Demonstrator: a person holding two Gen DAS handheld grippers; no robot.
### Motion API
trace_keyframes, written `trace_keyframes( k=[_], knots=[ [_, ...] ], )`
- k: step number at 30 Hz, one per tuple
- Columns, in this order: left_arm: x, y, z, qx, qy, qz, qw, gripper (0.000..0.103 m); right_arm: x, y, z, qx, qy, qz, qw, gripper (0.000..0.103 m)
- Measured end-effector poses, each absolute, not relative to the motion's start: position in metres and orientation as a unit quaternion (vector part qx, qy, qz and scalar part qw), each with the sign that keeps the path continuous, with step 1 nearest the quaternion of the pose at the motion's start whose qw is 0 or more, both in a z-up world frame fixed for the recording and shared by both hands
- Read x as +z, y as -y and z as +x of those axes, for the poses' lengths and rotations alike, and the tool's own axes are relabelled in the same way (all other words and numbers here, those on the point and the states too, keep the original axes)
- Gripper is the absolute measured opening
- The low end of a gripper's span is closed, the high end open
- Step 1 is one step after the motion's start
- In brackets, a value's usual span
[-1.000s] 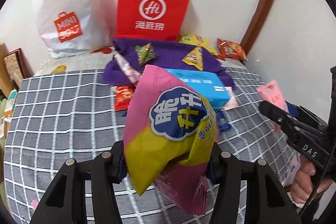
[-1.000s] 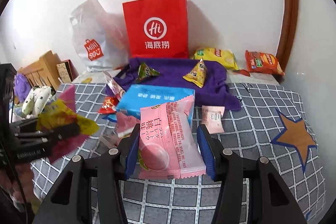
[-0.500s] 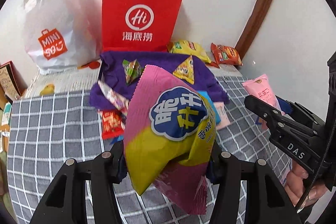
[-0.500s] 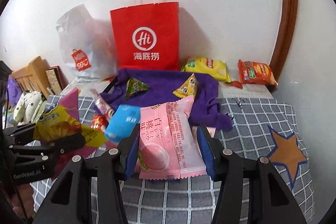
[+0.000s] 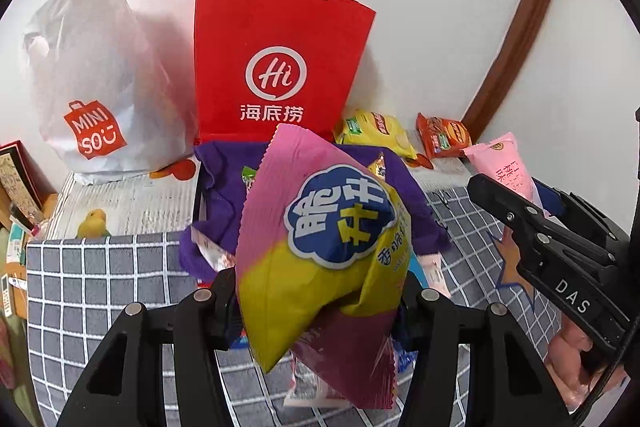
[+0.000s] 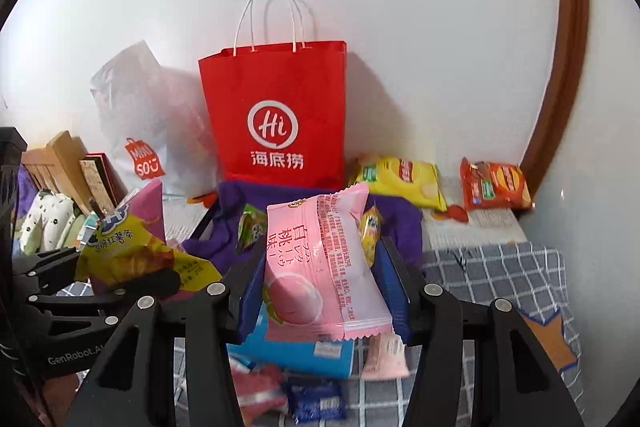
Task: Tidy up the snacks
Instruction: 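Lower both packets onto the purple towel and open both tools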
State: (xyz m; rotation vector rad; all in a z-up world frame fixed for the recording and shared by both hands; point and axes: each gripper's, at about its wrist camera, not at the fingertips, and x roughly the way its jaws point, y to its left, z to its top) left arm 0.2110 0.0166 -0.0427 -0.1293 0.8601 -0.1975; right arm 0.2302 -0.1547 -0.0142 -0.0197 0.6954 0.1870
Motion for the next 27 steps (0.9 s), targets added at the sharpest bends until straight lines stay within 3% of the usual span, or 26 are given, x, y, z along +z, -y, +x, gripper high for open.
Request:
trace_keyframes(
  k=[13, 27],
  knots=[
    [-0.066, -0.039, 0.267, -0.049, -0.423, -0.075, 0.902, 0.053, -0.023, 0.170, 0.302, 0.092, -0.366, 0.000, 0.926, 0.052],
    [-0.100, -0.052, 0.329, -0.041, -0.465, -0.069, 0.882, 0.053, -0.078, 0.183, 0.367, 0.094, -0.427, -0.032, 0.899, 0.052]
  ],
)
